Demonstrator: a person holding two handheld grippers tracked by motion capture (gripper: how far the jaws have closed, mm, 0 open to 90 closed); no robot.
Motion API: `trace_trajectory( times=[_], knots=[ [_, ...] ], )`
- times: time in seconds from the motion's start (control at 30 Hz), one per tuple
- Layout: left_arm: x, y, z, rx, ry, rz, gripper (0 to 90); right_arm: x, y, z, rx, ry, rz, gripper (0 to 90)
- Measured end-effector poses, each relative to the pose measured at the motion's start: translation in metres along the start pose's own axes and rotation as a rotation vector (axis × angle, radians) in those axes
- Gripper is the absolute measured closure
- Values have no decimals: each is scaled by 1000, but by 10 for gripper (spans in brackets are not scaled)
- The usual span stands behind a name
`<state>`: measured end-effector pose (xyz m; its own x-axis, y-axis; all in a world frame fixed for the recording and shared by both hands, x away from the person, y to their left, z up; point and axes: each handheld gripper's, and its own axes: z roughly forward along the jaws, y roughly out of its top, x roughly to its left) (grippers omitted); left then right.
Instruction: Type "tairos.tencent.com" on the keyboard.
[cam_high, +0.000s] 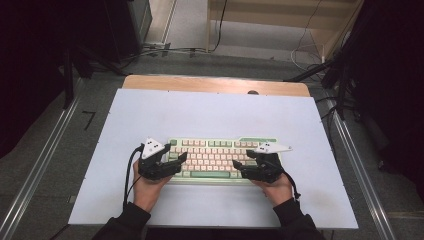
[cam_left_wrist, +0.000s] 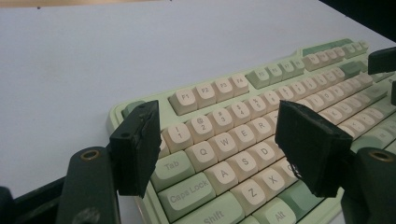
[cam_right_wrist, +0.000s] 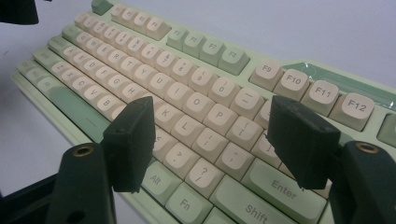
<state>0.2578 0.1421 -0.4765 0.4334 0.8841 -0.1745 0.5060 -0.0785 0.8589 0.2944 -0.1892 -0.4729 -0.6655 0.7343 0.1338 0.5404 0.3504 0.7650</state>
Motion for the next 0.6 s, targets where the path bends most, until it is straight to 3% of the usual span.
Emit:
trace_trajectory(
  times=[0.13,0.27,0.43,0.53,0.6],
  knots=[
    [-1,0,0,-4,-4,4,344,0,0,0,0,0,2,302],
    [-2,1,1,-10,-33,5,434,0,0,-1,1,1,4,304],
    [-2,6,7,-6,-109,-12,704,0,0,0,8,2,7,310],
    [-5,10,11,7,-134,3,876,0,0,0,5,1,8,317],
    [-8,12,15,22,-141,16,900,-1,0,0,4,-1,12,320]
  ],
)
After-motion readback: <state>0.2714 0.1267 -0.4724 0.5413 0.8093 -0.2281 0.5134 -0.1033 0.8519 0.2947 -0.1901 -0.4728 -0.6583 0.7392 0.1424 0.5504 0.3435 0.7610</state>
